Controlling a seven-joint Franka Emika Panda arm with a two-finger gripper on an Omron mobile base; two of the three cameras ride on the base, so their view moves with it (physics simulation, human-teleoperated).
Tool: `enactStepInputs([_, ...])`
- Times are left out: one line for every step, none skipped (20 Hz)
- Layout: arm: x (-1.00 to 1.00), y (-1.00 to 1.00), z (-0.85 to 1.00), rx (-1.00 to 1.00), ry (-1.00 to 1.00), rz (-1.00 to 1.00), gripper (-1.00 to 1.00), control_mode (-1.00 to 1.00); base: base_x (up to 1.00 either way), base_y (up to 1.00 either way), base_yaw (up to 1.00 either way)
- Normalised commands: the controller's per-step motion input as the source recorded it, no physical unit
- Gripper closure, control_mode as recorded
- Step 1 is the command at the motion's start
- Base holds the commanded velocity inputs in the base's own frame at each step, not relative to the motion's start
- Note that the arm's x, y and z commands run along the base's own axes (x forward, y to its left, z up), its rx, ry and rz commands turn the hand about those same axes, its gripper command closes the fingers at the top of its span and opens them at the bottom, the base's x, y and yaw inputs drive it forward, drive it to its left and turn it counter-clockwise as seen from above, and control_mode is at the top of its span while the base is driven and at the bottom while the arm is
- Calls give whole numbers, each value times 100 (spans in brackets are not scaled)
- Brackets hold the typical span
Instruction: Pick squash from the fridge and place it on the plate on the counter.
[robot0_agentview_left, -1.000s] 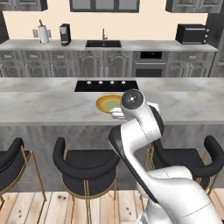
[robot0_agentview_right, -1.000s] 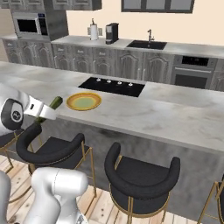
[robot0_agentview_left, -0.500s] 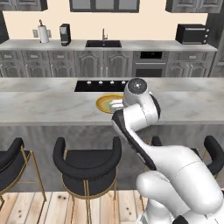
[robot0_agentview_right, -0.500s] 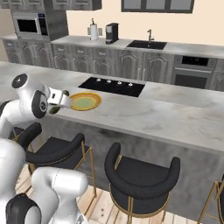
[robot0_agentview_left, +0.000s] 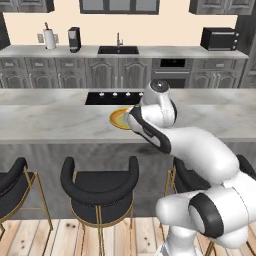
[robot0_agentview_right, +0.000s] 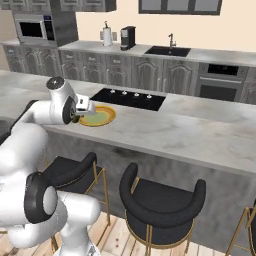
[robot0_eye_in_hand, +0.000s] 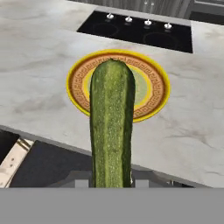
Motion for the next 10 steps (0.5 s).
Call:
enactStepInputs([73,0,-32,1,7,12,100,-100,0,0,0])
enactStepInputs([72,0,-37,0,5,11,100,-100,0,0,0])
enactStepInputs([71,0,-36,0,3,11,100,-100,0,0,0])
enactStepInputs([68,0,-35,0,2,10,100,-100,0,0,0])
enactStepInputs([66,0,-34,0,1,9,100,-100,0,0,0])
enactStepInputs([66,0,-34,0,0,9,100,-100,0,0,0])
enactStepInputs([69,0,-33,0,0,10,100,-100,0,0,0])
enactStepInputs([70,0,-34,0,0,10,100,-100,0,0,0])
enactStepInputs([69,0,-35,0,0,10,100,-100,0,0,0])
enactStepInputs([69,0,-37,0,0,10,100,-100,0,0,0])
